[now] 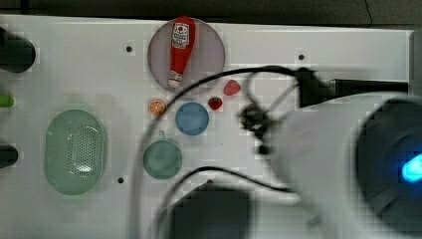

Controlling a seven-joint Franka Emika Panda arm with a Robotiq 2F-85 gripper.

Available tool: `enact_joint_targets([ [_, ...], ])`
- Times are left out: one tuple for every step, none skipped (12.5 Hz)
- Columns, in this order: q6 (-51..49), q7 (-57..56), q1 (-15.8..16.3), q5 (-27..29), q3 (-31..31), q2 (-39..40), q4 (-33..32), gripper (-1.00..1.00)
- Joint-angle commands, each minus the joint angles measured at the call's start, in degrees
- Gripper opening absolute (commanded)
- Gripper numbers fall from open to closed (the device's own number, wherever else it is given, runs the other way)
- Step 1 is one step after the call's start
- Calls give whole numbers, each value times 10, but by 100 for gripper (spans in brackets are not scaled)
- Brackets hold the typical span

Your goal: Pick banana from table and place on oven.

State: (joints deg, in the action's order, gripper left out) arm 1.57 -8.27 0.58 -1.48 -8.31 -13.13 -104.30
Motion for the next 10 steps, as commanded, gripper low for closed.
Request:
enact_joint_targets([
  [-25, 140, 3, -11, 43, -17, 7, 100],
  [-29, 140, 3, -11, 54, -24, 3, 100],
  [-33, 140, 3, -11, 60, -29, -1, 100],
  [-36, 140, 3, -11, 63, -32, -6, 100],
  [-36, 140, 3, -11, 65, -33, -8, 100],
  [-36, 140, 3, -11, 65, -32, -10, 100],
  [-36, 140, 3, -11, 65, -32, -12, 100],
  [-36, 140, 3, -11, 65, -31, -12, 100],
  [-36, 140, 3, -11, 65, -30, -12, 100],
  [-36, 140, 3, -11, 65, -28, -12, 100],
])
